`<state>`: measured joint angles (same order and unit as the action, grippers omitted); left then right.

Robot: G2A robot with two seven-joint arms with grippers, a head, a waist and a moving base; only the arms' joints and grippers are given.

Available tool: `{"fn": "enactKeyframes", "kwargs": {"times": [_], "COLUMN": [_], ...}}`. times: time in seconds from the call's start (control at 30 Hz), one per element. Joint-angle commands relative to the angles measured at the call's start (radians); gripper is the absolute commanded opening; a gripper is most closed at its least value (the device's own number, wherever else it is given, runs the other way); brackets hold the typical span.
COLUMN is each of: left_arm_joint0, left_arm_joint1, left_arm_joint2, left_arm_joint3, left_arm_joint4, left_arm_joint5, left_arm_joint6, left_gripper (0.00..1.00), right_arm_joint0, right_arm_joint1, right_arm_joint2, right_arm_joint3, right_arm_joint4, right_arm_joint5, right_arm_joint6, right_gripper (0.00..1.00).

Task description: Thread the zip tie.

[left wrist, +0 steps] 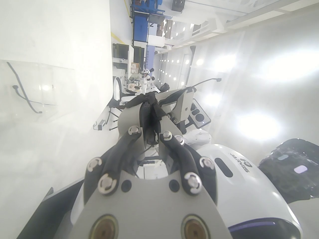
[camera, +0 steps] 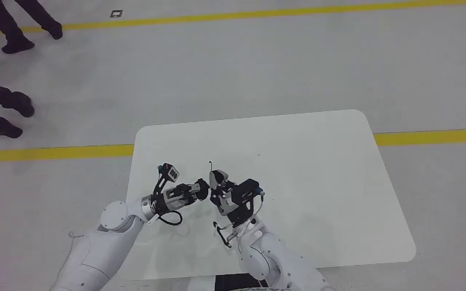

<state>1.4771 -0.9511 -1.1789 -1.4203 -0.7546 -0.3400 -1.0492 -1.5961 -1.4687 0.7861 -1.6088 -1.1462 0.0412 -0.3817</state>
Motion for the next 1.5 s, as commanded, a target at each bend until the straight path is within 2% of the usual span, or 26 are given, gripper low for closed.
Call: {"fn": "enactKeyframes", "kwargs": {"times": [0.0,1.37,1.47], "left_arm_joint0": [0.000,0.000,0.000], "left_arm_joint1": [0.000,0.000,0.000], "left_arm_joint2": [0.000,0.000,0.000], "left_arm_joint3": [0.000,0.000,0.000], "left_arm_joint4": [0.000,0.000,0.000], "left_arm_joint5": [0.000,0.000,0.000], "left_arm_joint6": [0.000,0.000,0.000], "left_gripper": [0.00,0.00,0.00], "right_arm_joint0": [0.001,-0.006,-0.012], "right_arm_joint1": [-0.001,-0.003,-0.003], "right_arm_joint2": [0.000,0.013,0.017], "right_arm_joint3": [0.001,0.004,-0.004], "right_arm_joint4": [0.000,-0.003,0.000], "right_arm_joint5": [0.001,0.004,0.001], "right_arm_joint6": [0.001,0.004,-0.021], "right_gripper": [0.00,0.00,0.00]}}
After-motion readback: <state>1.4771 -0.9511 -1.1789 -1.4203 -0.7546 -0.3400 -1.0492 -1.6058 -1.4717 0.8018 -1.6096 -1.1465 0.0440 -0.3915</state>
